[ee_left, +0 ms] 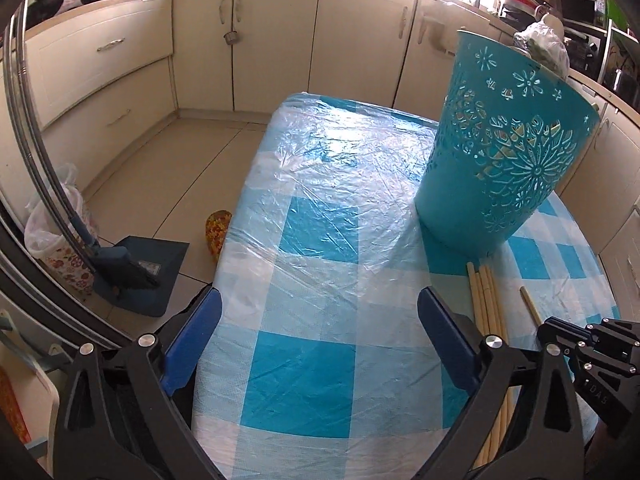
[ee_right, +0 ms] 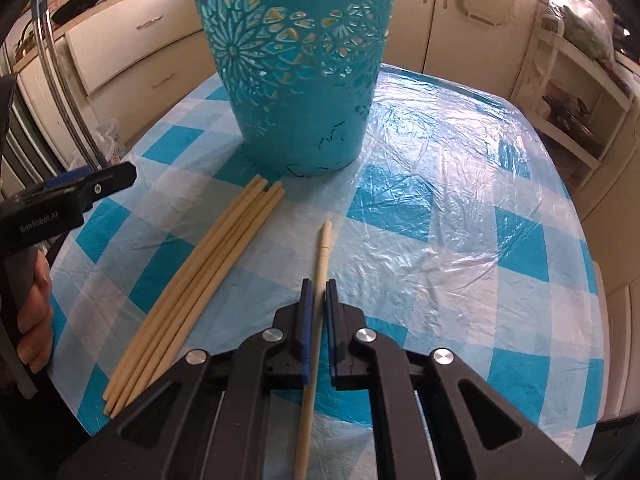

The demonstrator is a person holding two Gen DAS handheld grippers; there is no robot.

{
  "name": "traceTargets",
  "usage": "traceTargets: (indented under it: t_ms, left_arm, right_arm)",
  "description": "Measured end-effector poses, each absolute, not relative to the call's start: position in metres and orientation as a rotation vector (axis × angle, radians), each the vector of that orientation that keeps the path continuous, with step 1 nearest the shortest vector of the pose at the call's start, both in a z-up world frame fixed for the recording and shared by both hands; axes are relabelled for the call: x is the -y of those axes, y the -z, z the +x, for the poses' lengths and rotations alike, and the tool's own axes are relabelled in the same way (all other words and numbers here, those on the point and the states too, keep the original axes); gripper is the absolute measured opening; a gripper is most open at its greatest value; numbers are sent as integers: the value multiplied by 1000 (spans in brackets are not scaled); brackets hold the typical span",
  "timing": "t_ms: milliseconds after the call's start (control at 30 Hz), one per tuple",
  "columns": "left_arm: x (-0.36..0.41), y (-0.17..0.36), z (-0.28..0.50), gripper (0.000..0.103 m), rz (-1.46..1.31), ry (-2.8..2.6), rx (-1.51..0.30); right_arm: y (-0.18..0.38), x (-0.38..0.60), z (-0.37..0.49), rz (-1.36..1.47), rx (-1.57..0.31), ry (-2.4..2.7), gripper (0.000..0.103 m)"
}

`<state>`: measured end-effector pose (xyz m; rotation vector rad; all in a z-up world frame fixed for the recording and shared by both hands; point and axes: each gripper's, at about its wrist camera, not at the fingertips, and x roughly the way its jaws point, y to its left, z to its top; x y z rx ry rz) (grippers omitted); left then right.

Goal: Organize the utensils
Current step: 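Lift the chopstick with the right tool over the teal cup and release it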

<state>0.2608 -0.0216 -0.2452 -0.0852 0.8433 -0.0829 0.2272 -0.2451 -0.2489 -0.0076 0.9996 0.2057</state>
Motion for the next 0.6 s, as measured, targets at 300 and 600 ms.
traceTargets:
  t_ms: [300, 600]
  left_arm:
    - [32, 245, 262, 95, -27, 82, -856]
    - [32, 246, 266, 95, -33, 83, -876]
  right_arm:
    - [193, 281, 197, 361, -784, -301, 6]
    - [81, 268, 224, 393, -462, -397, 6]
